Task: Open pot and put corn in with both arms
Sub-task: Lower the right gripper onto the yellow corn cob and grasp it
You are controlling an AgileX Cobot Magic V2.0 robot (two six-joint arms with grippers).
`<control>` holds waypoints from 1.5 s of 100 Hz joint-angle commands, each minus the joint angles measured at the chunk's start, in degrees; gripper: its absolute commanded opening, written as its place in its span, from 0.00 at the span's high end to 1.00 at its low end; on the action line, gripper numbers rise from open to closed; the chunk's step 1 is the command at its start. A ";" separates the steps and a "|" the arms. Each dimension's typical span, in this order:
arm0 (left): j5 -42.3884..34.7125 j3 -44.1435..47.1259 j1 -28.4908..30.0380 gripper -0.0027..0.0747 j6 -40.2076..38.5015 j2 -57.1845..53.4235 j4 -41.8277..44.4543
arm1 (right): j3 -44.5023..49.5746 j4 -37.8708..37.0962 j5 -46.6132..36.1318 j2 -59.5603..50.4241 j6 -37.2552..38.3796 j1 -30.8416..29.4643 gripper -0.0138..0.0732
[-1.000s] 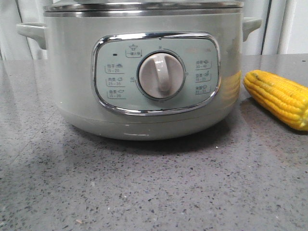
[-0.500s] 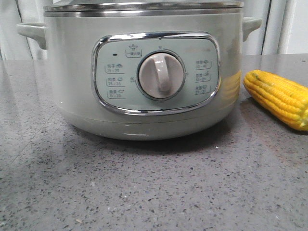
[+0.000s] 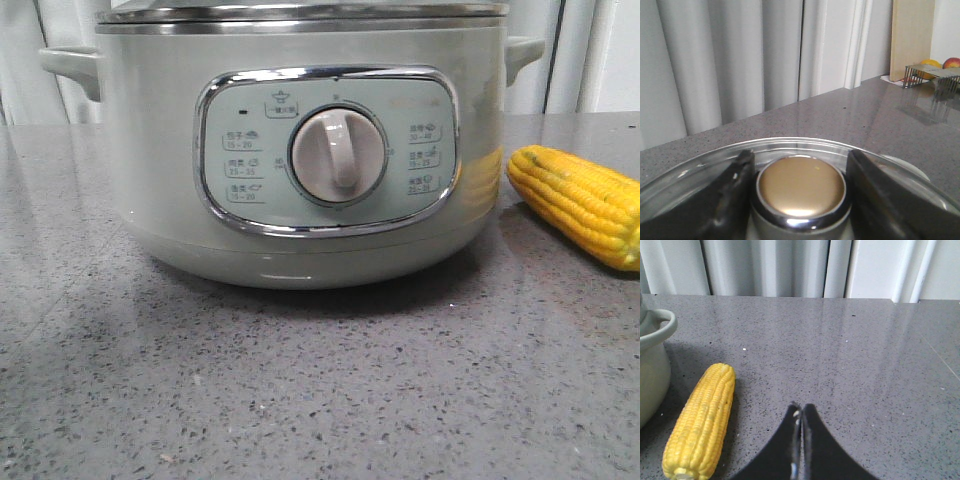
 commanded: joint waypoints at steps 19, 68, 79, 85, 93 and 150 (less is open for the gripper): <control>-2.29 -7.85 0.11 0.99 0.41 -1.92 -0.08 | -1.52 -0.13 -4.37 1.02 -0.30 0.07 0.91; -1.22 -8.70 0.11 0.99 4.17 -12.89 -0.08 | -6.88 0.59 8.85 5.83 -0.30 5.93 0.87; 1.44 -8.70 0.11 0.99 8.34 -15.51 -0.08 | -11.02 2.94 10.57 11.04 -0.30 8.18 0.69; 2.82 -8.70 0.11 0.99 10.15 -16.75 -0.08 | -13.25 4.99 11.50 14.43 -0.30 9.14 0.59; 3.71 -8.70 0.11 0.99 10.52 -18.05 -0.32 | -16.73 7.44 14.36 19.16 -0.30 10.03 0.48; 3.84 -4.99 0.20 0.99 10.66 -26.94 -0.32 | -36.51 12.82 28.22 53.77 -0.22 11.31 0.46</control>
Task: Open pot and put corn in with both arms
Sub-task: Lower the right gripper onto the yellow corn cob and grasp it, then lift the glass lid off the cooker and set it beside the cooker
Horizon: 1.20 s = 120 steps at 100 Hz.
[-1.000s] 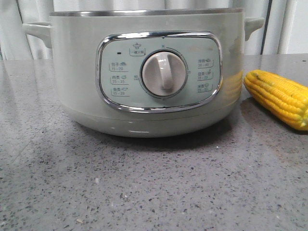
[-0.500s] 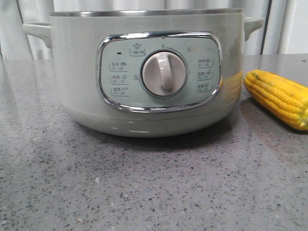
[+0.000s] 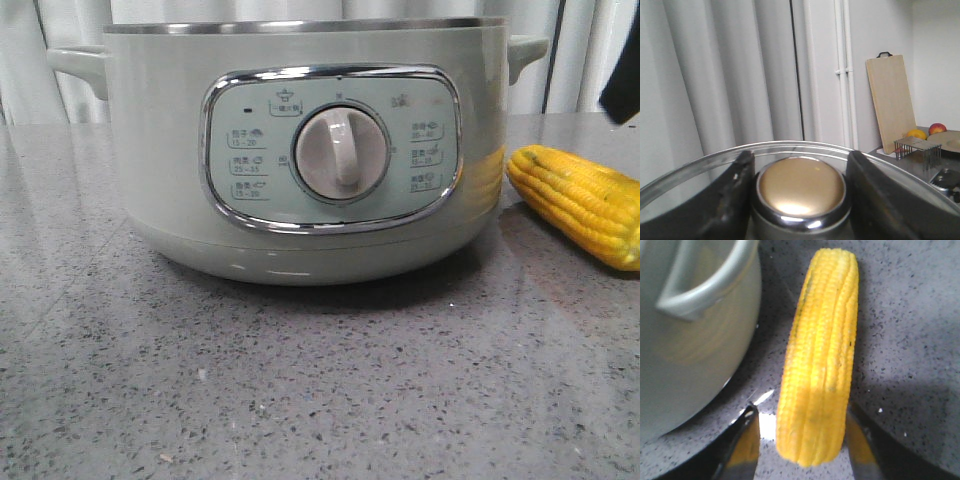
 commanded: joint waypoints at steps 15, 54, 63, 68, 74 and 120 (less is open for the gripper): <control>-7.72 -1.93 -0.03 0.99 0.19 -4.39 -0.10 | -2.51 1.04 -1.89 5.81 -0.22 -0.05 0.46; -2.14 -1.93 -0.03 0.99 0.33 -7.01 -0.10 | -2.51 1.04 -1.76 10.53 -0.22 -0.05 0.78; -1.90 -1.86 -0.03 0.99 0.67 -7.86 -0.10 | -2.51 0.59 -1.76 10.42 -0.22 -0.15 0.92; -1.51 -1.56 0.74 0.99 1.13 -8.38 -0.10 | -2.51 0.46 -1.38 10.34 -0.22 -0.15 0.92; -0.41 -0.91 2.92 0.99 1.14 -9.30 -0.10 | -2.51 0.09 -1.08 9.93 -0.22 -0.15 0.92; 5.92 10.54 20.13 0.99 1.14 -20.11 -0.10 | -2.62 -0.39 3.34 -4.23 -0.22 -7.44 0.92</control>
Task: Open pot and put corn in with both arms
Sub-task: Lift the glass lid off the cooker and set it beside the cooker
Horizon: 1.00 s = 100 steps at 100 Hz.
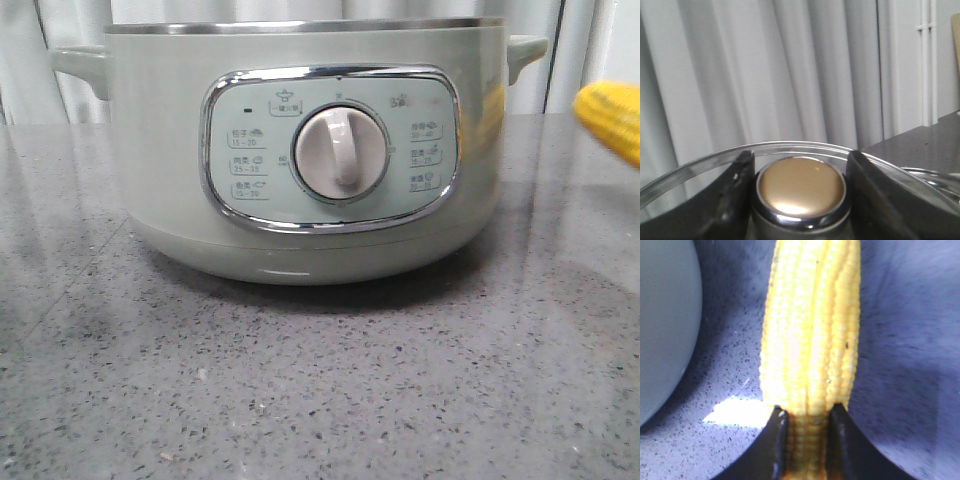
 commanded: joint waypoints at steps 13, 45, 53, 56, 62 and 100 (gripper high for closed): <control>-6.23 4.60 4.57 0.99 0.18 -3.53 -1.10 | -4.11 -0.18 1.09 -7.78 -0.22 -0.94 0.92; -6.89 14.56 9.89 0.99 -0.25 -8.32 -2.08 | -18.82 0.50 10.32 -9.40 -0.22 -0.15 0.92; -6.78 16.14 12.08 0.99 -0.70 -9.37 -2.10 | -21.17 1.27 11.06 -9.40 -0.22 1.23 0.92; -6.78 16.50 12.79 0.99 -0.68 -9.63 -2.66 | -22.01 1.37 11.31 -9.15 -0.22 2.18 0.91; -6.78 17.30 14.10 0.99 -0.68 -9.88 -4.78 | -22.94 1.49 11.39 -9.01 -0.22 3.96 0.91; -12.74 25.79 15.54 0.99 -0.68 -6.30 -13.04 | -23.70 4.44 7.19 -3.13 -0.22 17.01 0.91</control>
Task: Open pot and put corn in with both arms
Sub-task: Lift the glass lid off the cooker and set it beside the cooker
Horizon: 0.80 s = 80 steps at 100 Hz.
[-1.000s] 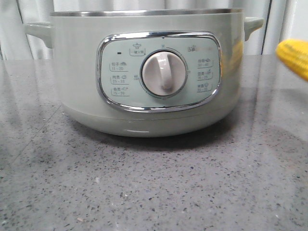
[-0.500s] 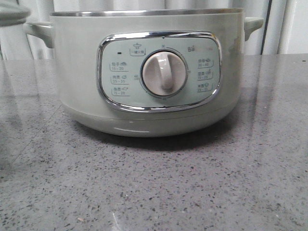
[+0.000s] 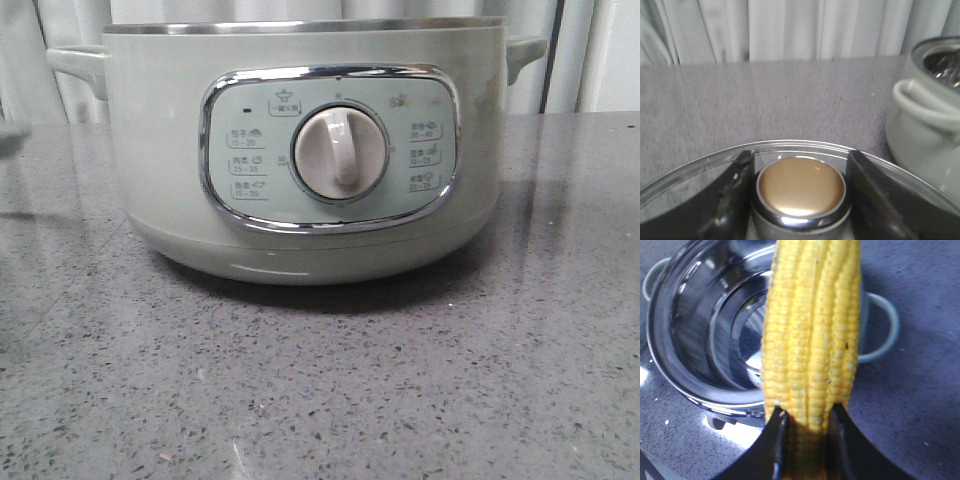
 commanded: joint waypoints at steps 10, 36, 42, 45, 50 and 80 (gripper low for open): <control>-15.06 0.34 0.05 0.99 -0.54 3.78 -3.35 | -1.73 2.39 -7.04 2.33 -0.22 4.00 0.91; -17.70 0.40 -3.67 0.99 -0.87 12.13 -3.23 | -1.73 3.24 -9.52 3.90 -0.22 4.70 0.91; -20.26 0.40 -5.40 0.99 -0.87 14.46 -3.23 | -1.73 3.24 -9.52 3.90 -0.22 4.70 0.91; -22.08 0.40 -6.40 0.99 -0.87 15.64 -3.23 | -1.73 3.24 -9.52 3.90 -0.22 4.70 0.91; -24.43 0.40 -7.69 0.99 -0.87 17.14 -3.23 | -1.73 3.24 -9.52 3.90 -0.22 4.70 0.91; -28.45 0.40 -10.28 0.99 -0.87 25.01 -3.45 | -1.73 3.24 -9.40 3.90 -0.22 4.70 0.91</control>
